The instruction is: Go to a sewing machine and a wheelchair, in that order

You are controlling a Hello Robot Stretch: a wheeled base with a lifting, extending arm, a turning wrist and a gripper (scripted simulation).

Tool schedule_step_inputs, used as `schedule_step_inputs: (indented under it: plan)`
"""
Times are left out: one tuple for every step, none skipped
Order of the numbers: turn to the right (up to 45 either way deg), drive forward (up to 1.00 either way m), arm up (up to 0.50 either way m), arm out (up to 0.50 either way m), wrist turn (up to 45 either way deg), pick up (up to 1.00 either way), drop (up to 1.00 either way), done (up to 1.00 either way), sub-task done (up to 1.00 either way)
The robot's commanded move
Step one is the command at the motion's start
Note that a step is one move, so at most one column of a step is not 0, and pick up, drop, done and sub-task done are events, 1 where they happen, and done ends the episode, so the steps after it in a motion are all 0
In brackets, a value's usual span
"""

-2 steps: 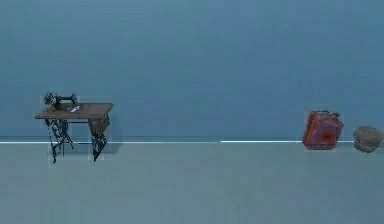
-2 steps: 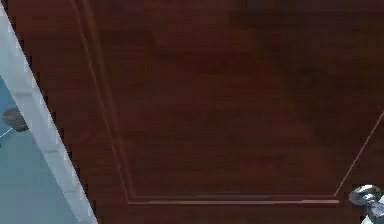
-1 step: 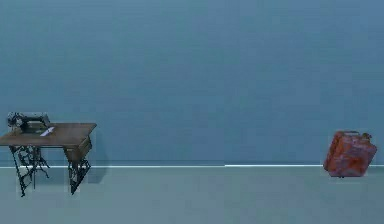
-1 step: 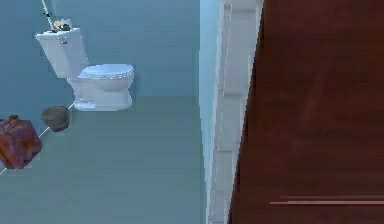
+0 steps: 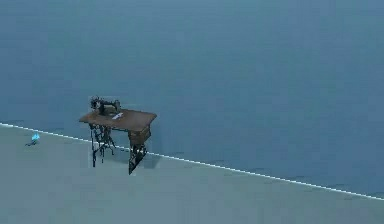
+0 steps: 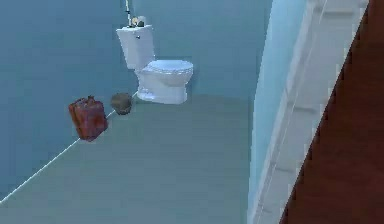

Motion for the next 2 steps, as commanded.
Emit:
schedule_step_inputs:
  plan:
    - [0.0,0.95,0.00,0.00,0.0,0.00,0.00,0.00,0.00]
    - [-39.0,0.00,0.00,0.00,0.0,0.00,0.00,0.00,0.00]
